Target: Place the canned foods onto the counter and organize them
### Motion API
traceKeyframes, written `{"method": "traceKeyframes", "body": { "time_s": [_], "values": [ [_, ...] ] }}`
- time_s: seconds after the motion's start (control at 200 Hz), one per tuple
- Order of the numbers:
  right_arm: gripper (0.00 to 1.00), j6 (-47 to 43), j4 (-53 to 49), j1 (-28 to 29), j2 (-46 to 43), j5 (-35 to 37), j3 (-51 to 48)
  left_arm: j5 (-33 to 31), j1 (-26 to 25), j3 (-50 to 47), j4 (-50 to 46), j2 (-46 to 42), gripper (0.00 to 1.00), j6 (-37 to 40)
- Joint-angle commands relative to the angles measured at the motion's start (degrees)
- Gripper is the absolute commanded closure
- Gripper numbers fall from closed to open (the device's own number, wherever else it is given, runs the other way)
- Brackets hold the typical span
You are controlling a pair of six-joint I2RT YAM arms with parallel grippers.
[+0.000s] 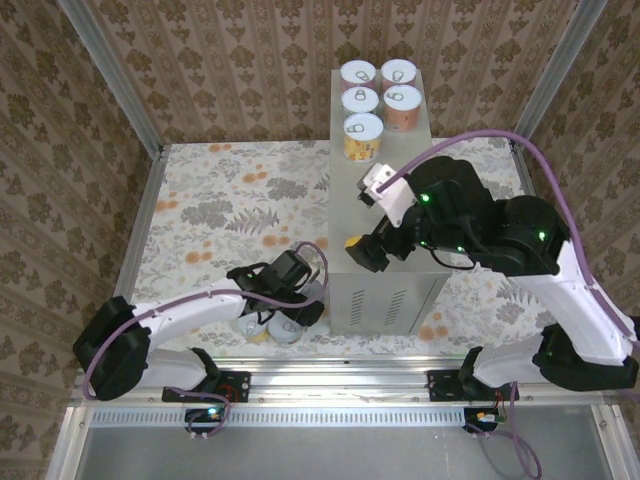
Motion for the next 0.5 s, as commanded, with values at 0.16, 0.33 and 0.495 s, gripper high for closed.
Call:
{"method": "traceKeyframes", "body": {
  "time_s": [0.16, 0.33, 0.495],
  "values": [
    [0.0, -2.2, -7.76, 4.94, 5.57, 0.17, 6.73, -4.85, -0.6, 1.44, 1.53, 2.81, 0.03, 1.61],
    [0.0, -2.37, -8.13, 6.55, 6.98, -0.07, 7.68, -4.95, -0.11, 1.76, 3.95, 3.9, 0.06, 2.34],
    [0.0, -2.66, -9.86, 7.68, 8.94, 0.05, 10.09, -4.98, 0.93, 1.87, 5.25, 3.93, 0.14, 2.76]
  ]
}}
